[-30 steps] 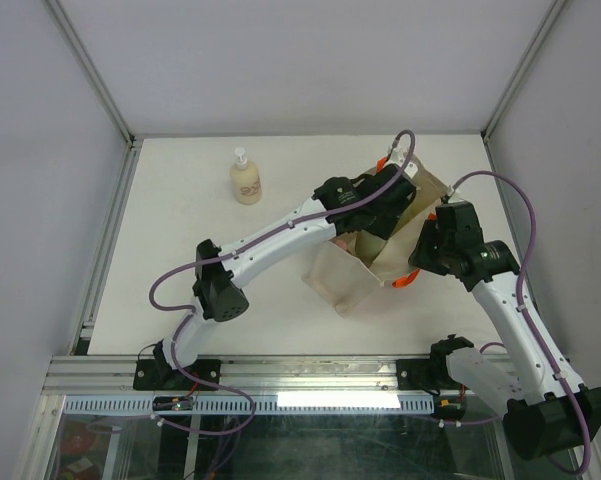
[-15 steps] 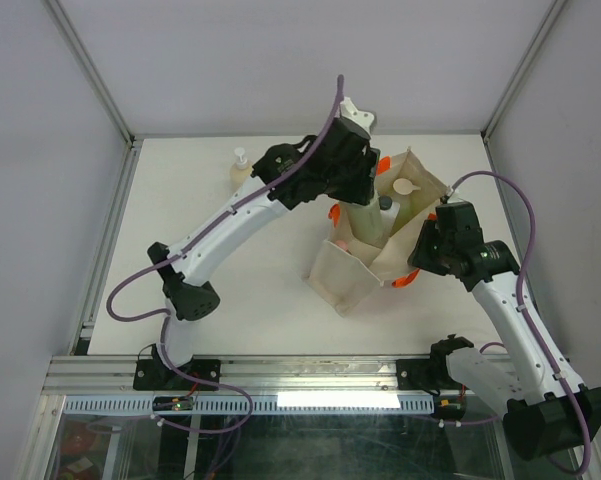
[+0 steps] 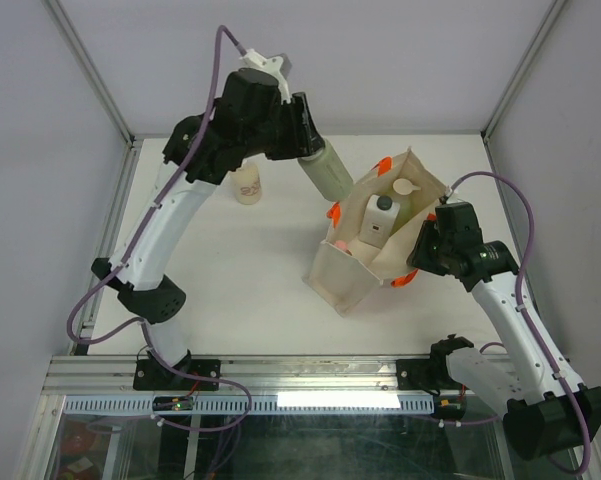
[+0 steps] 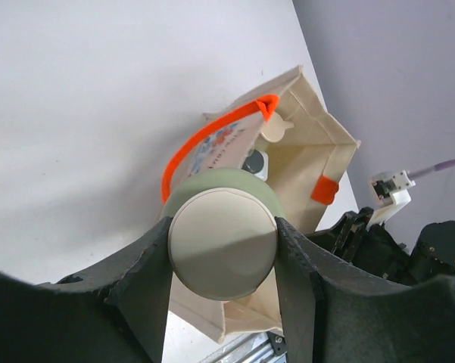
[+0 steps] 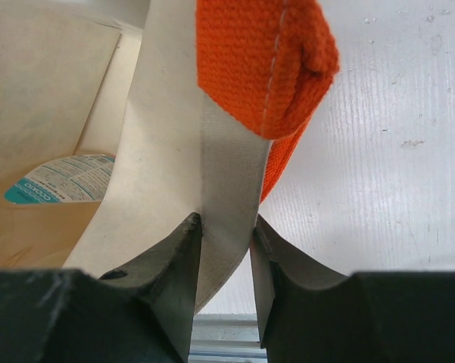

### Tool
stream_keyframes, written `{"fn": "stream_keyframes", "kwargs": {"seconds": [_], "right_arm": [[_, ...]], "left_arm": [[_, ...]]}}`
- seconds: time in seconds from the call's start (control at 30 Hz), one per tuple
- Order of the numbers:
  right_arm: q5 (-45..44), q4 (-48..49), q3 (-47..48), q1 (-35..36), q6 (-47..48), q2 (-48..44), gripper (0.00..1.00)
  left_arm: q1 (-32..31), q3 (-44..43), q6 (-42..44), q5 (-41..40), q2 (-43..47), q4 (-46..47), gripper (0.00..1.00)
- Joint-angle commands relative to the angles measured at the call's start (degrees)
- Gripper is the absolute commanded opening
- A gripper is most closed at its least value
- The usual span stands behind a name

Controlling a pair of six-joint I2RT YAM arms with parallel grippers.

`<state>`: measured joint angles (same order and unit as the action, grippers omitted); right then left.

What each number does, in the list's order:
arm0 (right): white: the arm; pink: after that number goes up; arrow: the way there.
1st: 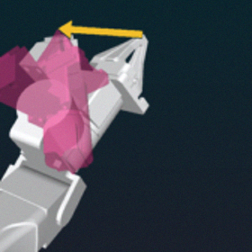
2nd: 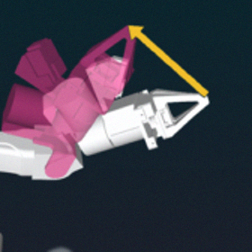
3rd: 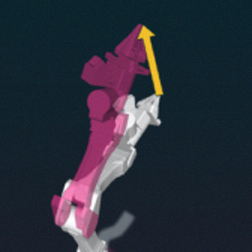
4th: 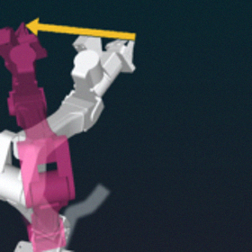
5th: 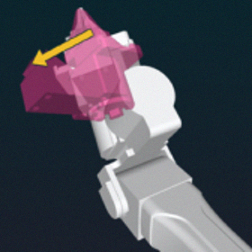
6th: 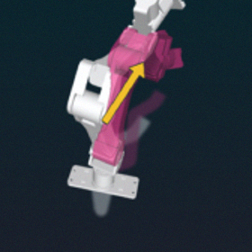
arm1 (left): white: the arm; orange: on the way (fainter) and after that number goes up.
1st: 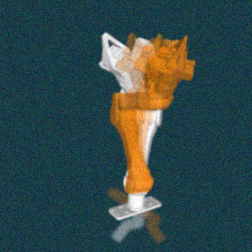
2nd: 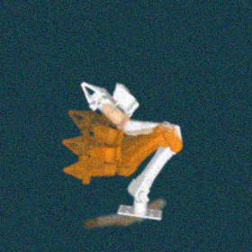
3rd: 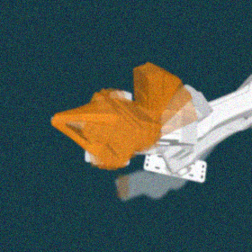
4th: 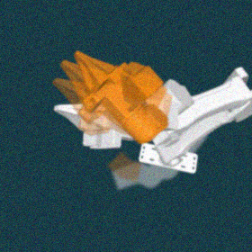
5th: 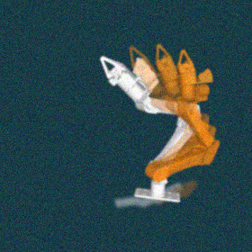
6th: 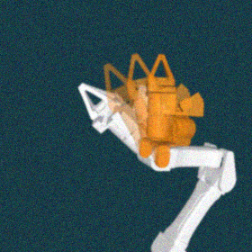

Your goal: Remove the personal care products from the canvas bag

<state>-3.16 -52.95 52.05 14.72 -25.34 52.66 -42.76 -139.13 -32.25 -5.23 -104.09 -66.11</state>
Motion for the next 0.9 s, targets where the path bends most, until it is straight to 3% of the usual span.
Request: {"fn": "stream_keyframes", "kwargs": {"seconds": [0.0,0.37,0.63,0.87], "right_arm": [[1.1,-1.0,-0.1,-0.2,1.6,-0.6,0.35],[1.7,-1.1,-0.2,-0.2,1.6,-1.1,0.35],[1.7,-0.9,-0.3,-0.2,1.6,-0.9,0.35],[1.6,-0.9,-0.3,-0.2,1.5,-1.1,0.35]], "left_arm": [[3.4,-1.7,-1.4,2.2,7.9,6.9,0.0],[9.0,3.5,3.4,-2.8,12.2,4.5,0.0],[9.0,22.9,9.3,-11.7,15.3,7.2,0.0],[10.4,42.3,11.1,-17.2,18.6,20.0,0.0]]}}
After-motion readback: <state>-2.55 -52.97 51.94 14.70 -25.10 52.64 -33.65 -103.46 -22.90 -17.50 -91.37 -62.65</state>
